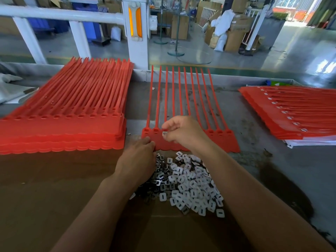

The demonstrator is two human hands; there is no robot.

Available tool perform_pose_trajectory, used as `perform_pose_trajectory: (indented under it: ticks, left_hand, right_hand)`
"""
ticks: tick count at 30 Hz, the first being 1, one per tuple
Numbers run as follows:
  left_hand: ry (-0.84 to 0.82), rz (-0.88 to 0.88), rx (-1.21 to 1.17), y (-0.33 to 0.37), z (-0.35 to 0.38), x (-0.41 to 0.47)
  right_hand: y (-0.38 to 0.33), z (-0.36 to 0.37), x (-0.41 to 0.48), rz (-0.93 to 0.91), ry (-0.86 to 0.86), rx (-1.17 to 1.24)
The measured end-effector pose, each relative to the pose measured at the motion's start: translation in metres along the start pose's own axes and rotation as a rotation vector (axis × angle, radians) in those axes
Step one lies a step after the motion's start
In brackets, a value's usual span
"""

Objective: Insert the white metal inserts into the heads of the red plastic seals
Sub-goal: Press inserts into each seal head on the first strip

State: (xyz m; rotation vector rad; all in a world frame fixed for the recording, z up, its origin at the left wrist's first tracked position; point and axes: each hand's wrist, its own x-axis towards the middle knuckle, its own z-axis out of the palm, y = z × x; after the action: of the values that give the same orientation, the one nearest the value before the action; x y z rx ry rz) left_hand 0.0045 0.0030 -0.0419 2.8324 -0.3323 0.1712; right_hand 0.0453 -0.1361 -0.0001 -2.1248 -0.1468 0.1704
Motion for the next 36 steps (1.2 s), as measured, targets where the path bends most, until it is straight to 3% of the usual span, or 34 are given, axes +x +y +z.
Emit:
perform_pose_trajectory:
  ticks: [10, 17, 21, 36]
  left_hand:
    - [0.029, 0.023, 0.062, 0.002, 0.003, 0.0]
    - [0.044, 0.042, 0.087, 0.001, 0.003, 0.0]
    - [0.04, 0.047, 0.092, 0.001, 0.003, 0.0]
    - [0.037, 0.032, 0.047, 0.0, 0.004, 0.0]
  right_hand:
    - [-0.024, 0.029, 0.048, 0.052, -0.001, -0.171]
    - [-0.016, 0.035, 0.055, 0.103, -0.069, -0.143]
    - [-0.015, 0.04, 0.065, 0.162, -0.043, -0.271]
    - [-0.011, 0.043, 0.068, 0.087, -0.021, -0.324]
